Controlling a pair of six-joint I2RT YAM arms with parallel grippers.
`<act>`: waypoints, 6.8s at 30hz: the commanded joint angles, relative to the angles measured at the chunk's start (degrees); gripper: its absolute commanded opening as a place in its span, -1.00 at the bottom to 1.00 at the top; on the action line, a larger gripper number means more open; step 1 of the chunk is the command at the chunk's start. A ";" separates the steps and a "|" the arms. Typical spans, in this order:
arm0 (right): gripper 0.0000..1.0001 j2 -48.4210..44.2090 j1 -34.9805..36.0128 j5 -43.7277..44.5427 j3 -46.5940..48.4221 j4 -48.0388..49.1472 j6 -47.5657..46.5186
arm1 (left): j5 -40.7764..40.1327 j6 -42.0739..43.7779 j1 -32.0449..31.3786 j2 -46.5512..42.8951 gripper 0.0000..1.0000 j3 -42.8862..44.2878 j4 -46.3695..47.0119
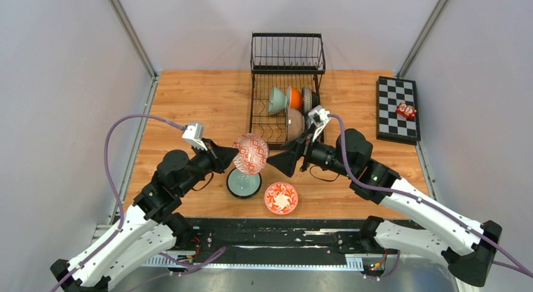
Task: Load the bowls into the dish rack
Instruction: Place the bowl in the dish rack.
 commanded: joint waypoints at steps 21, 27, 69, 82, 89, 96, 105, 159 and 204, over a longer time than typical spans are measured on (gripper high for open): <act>0.95 5.36 7.43 3.60 1.92 9.85 3.28 | 5.64 -10.31 3.20 -8.41 -1.00 -10.59 26.58; 0.95 5.96 8.12 3.95 2.13 11.80 3.52 | 6.33 -11.44 3.27 -8.74 -1.00 -11.75 28.76; 0.46 7.47 12.58 6.98 5.97 11.92 0.60 | 8.63 -12.77 3.42 -7.76 -1.00 -12.83 32.65; -0.95 6.88 13.58 10.54 6.41 10.20 -1.27 | 7.80 -12.62 3.42 -7.31 -1.00 -11.62 28.59; -0.95 5.92 13.66 12.65 6.20 9.26 -2.40 | 6.41 -11.82 3.42 -7.27 -0.35 -10.84 24.63; -0.95 5.50 13.60 14.55 6.76 7.45 -4.46 | 5.39 -10.15 3.42 -7.70 0.18 -9.70 20.39; -0.95 7.53 13.55 25.32 9.59 1.47 -10.82 | 0.09 -3.00 3.42 -10.78 0.58 -3.65 6.36; -0.95 57.70 -4.33 35.88 39.40 -16.72 -16.56 | -14.72 10.37 3.41 -12.46 1.00 7.98 -29.54; 0.51 58.63 -9.15 26.57 34.58 -15.23 -7.09 | -13.38 12.28 3.42 -11.91 1.00 7.03 -28.99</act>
